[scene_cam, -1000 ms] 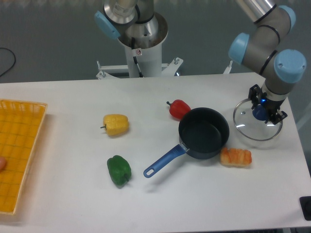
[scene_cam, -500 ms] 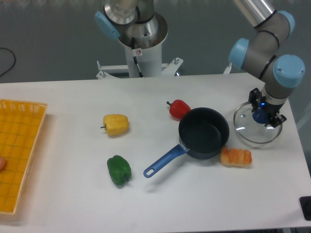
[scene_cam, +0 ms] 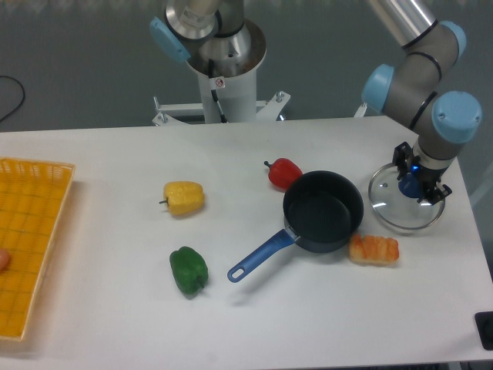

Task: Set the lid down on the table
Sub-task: 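Lower the glass lid onto the table beside the saucepan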

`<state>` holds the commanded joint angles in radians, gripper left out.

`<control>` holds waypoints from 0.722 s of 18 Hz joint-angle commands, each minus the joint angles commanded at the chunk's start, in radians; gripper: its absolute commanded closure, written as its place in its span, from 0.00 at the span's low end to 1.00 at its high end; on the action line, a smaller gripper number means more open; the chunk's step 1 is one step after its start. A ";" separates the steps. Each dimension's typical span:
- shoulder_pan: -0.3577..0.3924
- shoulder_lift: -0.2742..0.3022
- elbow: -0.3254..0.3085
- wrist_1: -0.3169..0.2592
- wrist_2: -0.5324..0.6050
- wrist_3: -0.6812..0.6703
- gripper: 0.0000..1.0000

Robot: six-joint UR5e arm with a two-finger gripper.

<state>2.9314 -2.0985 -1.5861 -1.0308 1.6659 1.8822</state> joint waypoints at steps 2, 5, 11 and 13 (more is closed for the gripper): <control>0.000 -0.005 0.000 0.002 0.000 0.002 0.41; -0.003 -0.006 0.000 0.003 0.000 0.002 0.41; -0.005 -0.003 0.006 0.025 0.002 0.035 0.41; -0.006 -0.003 0.006 0.026 0.002 0.035 0.41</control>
<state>2.9253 -2.1016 -1.5800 -1.0048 1.6674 1.9175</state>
